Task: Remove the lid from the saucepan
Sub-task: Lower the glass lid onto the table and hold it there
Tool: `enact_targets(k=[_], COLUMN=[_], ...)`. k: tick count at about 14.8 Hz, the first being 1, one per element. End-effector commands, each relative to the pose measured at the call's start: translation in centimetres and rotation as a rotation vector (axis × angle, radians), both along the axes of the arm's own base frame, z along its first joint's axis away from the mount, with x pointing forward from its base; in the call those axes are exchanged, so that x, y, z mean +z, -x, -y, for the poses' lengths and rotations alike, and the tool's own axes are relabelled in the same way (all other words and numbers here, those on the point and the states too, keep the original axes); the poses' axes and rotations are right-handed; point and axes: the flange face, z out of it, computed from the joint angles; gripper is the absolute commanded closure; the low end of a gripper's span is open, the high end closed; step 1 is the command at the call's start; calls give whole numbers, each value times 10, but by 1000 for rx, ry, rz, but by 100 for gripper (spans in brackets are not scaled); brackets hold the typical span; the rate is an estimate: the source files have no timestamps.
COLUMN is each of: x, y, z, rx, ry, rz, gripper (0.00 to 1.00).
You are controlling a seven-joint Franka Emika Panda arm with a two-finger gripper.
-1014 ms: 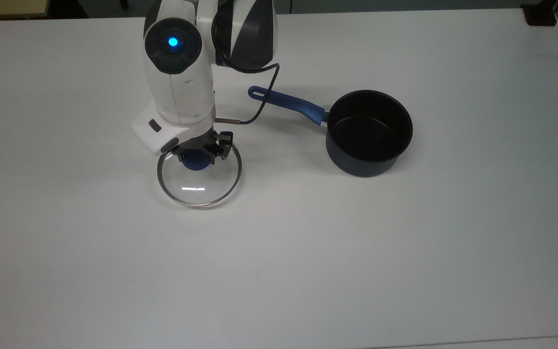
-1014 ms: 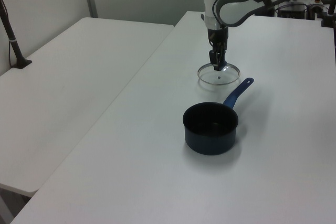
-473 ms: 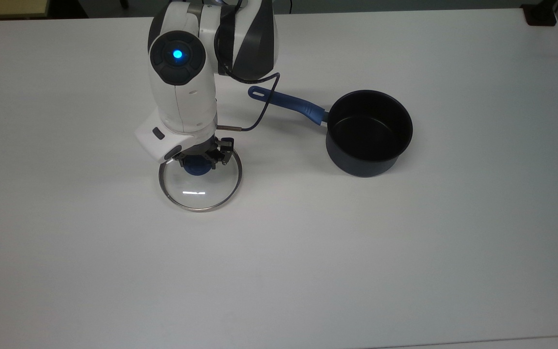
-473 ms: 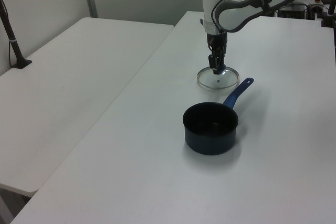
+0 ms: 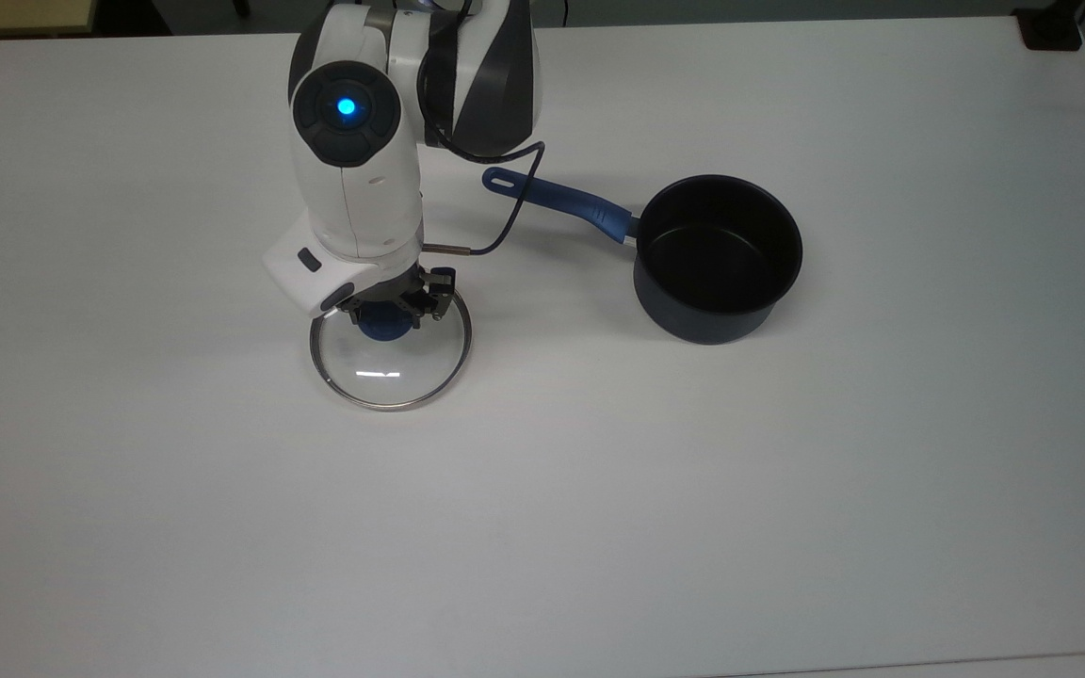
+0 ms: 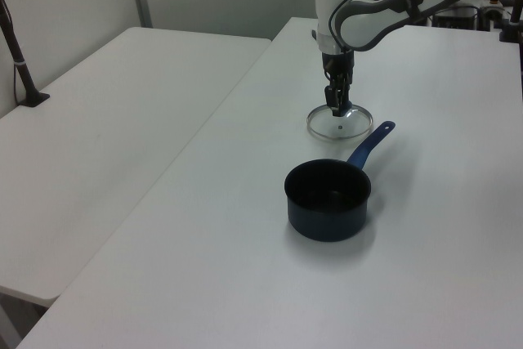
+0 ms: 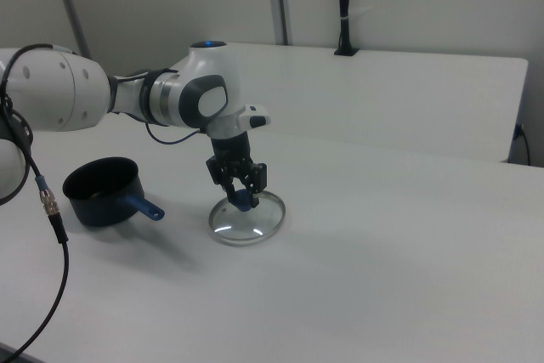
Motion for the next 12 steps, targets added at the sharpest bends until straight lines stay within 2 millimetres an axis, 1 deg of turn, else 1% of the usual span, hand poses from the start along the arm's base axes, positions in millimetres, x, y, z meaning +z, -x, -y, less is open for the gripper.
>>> enact_targets(k=[1, 3, 6, 9, 10, 12], x=[-1, -2, -2, 2, 7, 21], y=[4, 4, 4, 4, 3, 3], z=[-3, -3, -4, -5, -4, -10], rx=[24, 22, 20, 9, -6, -12], ry=[8, 8, 6, 3, 1, -6], rz=[13, 11, 11, 19, 29, 44], gripper=[45, 37, 27, 10, 7, 1])
